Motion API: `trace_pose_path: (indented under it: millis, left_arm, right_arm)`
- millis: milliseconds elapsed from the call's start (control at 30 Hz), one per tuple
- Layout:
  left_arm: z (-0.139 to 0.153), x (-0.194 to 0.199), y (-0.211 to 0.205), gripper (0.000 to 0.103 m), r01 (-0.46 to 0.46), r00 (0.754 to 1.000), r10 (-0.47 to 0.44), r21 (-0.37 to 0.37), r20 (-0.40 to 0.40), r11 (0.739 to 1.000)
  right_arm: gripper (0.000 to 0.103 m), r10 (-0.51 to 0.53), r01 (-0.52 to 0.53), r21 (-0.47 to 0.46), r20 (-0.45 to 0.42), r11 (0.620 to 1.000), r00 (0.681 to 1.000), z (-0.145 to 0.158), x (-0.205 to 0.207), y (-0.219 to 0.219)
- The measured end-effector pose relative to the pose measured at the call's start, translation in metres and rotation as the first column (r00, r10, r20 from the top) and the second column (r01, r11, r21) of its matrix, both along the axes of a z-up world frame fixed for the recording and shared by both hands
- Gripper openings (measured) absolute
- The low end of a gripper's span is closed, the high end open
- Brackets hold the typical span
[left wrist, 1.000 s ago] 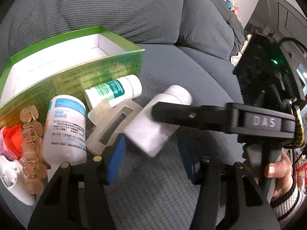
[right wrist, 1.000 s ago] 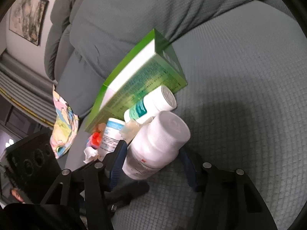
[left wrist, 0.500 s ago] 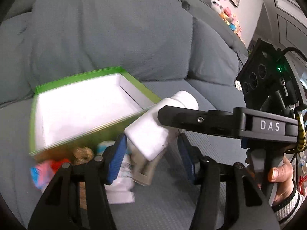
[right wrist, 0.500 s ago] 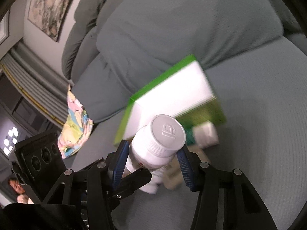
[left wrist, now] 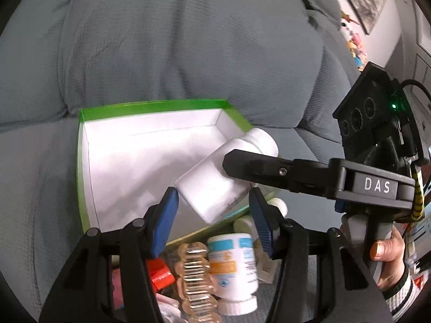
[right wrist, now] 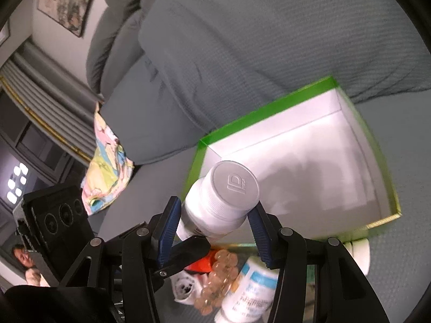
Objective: Organize rigid objects
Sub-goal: 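Carry the small white bottle over the box and release it inside, then reach the left gripper to the white plug-in device and grasp it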
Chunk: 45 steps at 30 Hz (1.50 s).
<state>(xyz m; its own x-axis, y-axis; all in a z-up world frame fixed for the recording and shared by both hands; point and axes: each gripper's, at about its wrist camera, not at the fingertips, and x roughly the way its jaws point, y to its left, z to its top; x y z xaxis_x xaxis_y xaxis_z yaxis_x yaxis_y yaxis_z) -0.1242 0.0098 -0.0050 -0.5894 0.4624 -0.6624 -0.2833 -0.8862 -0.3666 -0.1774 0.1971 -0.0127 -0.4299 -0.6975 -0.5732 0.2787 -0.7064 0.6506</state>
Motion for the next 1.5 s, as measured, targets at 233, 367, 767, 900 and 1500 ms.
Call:
trace_pose_path:
  millis: [233, 367, 767, 900, 1500]
  left_arm:
    - [-0.006, -0.002, -0.026, 0.098, -0.102, 0.994, 0.103, -0.027, 0.038, 0.994]
    - [0.005, 0.012, -0.043, 0.102, -0.152, 0.988, 0.154, -0.072, 0.014, 0.986]
    - [0.008, 0.084, -0.070, 0.102, -0.213, 0.977, 0.211, -0.136, -0.030, 0.967]
    - [-0.006, 0.101, -0.073, 0.102, -0.208, 0.978, 0.211, -0.122, 0.010, 0.970]
    - [-0.049, 0.119, -0.087, 0.100, -0.203, 0.971, 0.198, 0.026, 0.131, 0.979]
  right_arm:
    - [0.063, -0.112, 0.113, 0.105, -0.011, 0.988, 0.994, -0.009, -0.005, 0.007]
    - [0.067, -0.131, 0.137, 0.135, -0.056, 0.981, 0.990, 0.001, 0.011, 0.020]
    - [0.074, -0.062, 0.087, 0.206, -0.124, 0.975, 0.990, 0.019, 0.090, 0.021]
    - [0.074, -0.041, 0.057, 0.178, -0.093, 0.982, 0.995, 0.013, 0.114, 0.017]
    - [0.074, 0.199, -0.189, 0.213, -0.026, 0.958, 0.980, -0.059, 0.178, -0.074]
